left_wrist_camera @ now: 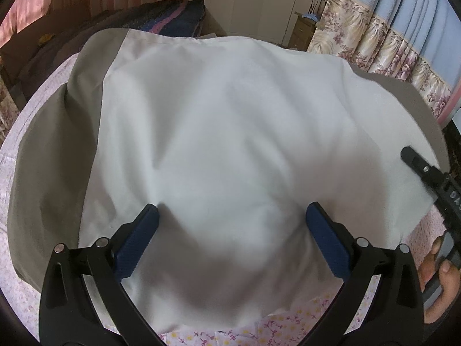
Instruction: Fold large clothes
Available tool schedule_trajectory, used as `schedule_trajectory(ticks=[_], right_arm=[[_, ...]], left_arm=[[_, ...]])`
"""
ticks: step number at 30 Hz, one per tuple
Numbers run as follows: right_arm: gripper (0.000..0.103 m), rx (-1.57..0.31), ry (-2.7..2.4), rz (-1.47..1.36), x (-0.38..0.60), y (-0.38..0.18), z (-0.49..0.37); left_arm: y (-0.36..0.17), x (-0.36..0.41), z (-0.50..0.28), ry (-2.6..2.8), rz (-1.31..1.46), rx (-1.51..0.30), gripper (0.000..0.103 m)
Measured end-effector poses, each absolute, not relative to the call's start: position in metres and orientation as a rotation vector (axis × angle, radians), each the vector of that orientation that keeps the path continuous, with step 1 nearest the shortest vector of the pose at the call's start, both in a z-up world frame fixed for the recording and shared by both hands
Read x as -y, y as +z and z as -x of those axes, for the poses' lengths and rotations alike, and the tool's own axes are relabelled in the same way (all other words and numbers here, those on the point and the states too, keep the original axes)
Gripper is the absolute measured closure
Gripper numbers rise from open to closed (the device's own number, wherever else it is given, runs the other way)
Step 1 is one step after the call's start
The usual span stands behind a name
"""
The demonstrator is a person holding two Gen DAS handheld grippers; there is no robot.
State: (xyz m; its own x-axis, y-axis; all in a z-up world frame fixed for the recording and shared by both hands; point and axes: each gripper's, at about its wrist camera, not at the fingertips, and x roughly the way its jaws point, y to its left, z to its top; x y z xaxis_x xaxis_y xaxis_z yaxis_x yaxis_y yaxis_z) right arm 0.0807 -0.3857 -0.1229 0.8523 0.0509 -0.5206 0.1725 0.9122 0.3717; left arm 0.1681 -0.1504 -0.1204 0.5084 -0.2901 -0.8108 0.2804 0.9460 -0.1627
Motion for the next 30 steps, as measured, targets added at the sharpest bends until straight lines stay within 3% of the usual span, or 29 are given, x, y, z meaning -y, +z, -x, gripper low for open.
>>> schedule_trajectory(ticks=[13,19,23,30], right_arm=[[0.078,-0.502,0.135,0.043,0.310,-0.056,-0.096],[0.079,-0.500,0.213,0.322,0.241,-0.039,-0.104],[0.086,-0.534,0.321,0.378,0.197,-0.044,-0.106],[0.086,-0.712,0.505,0.558,0.131,-0.098,-0.097]], left_arm=[[-0.125,0.148,-0.174,-0.386,0.015,-0.992,0.003],[-0.089,0.093,-0.157,-0.434,0.094,-0.949,0.003],[-0.071,0.037,-0.149,-0.379,0.088,-0.904,0.003],[-0.078,-0.046,-0.149,-0.268,0.171,-0.923,0.003]])
